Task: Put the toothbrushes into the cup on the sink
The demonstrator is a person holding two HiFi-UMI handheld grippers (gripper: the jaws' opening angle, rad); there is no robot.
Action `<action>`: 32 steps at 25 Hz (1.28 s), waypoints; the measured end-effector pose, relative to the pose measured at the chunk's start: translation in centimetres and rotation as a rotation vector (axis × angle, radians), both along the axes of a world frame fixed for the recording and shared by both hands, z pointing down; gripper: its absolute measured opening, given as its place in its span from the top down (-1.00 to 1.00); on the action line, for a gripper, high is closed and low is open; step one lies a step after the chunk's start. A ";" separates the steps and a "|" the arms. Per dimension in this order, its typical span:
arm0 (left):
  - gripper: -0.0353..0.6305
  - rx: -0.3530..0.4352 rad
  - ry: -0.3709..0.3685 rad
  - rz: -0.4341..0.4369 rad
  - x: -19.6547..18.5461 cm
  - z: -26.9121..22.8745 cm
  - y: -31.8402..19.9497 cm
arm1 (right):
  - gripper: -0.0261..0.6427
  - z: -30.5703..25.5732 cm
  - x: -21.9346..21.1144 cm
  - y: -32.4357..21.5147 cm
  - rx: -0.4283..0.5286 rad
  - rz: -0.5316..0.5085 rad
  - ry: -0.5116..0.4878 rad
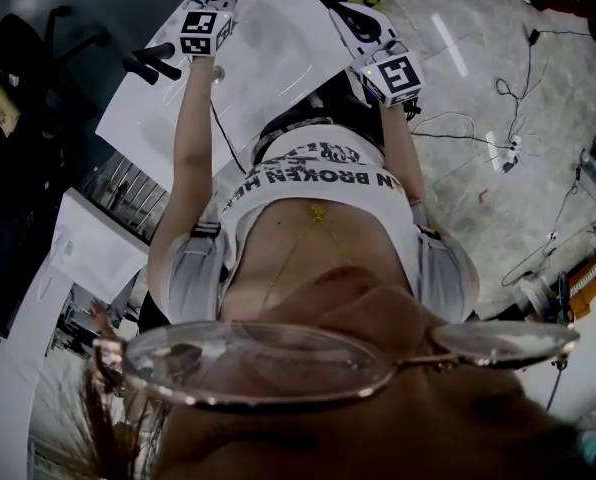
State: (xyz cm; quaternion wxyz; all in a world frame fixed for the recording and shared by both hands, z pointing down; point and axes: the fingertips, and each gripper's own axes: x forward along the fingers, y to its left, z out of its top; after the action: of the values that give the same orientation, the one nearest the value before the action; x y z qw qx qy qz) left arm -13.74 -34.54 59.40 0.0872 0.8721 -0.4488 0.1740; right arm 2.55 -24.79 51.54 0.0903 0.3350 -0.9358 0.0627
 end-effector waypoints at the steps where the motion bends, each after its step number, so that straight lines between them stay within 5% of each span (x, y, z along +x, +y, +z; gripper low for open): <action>1: 0.83 -0.006 0.002 0.000 0.0 0.1 0.1 | 0.82 0.0 0.0 0.0 0.000 0.001 0.000; 16: 0.77 -0.075 0.037 -0.048 -0.8 1.0 1.7 | 0.82 -0.6 -0.2 -0.1 0.008 -0.006 -0.018; 32: 0.85 -0.036 0.090 -0.087 0.4 -1.3 5.3 | 0.83 -1.1 -1.3 0.9 0.021 -0.061 -0.018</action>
State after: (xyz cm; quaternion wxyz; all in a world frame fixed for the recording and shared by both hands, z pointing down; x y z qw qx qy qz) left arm -13.32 -29.24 58.13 0.1308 0.8571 -0.4786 0.1386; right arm 1.30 -23.87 50.48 0.0800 0.3064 -0.9470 0.0531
